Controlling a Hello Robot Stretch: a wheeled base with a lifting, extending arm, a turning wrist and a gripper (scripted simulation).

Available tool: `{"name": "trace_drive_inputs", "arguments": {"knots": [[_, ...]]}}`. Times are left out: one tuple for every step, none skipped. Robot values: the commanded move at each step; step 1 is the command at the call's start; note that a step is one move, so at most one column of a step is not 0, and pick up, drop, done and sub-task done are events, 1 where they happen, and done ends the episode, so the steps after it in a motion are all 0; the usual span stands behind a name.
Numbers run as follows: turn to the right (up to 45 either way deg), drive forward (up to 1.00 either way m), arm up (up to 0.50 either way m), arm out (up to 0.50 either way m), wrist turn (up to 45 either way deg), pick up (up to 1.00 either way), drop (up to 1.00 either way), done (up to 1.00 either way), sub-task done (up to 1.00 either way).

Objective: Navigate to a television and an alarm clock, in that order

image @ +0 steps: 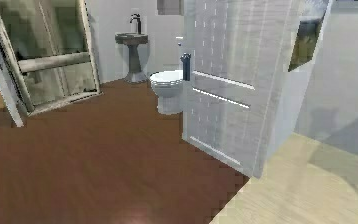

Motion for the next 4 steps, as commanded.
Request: {"name": "trace_drive_inputs", "arguments": {"knots": [[-15.0,0.0,0.0,0.0,0.0,0.0,0.0,0.0,0.0],[-3.0,0.0,0.0,0.0,0.0,0.0,0.0,0.0,0.0],[0.0,1.0,0.0,0.0,0.0,0.0,0.0,0.0,0.0],[0.0,0.45,0.0,0.0,0.0,0.0,0.0,0.0,0.0]]}}
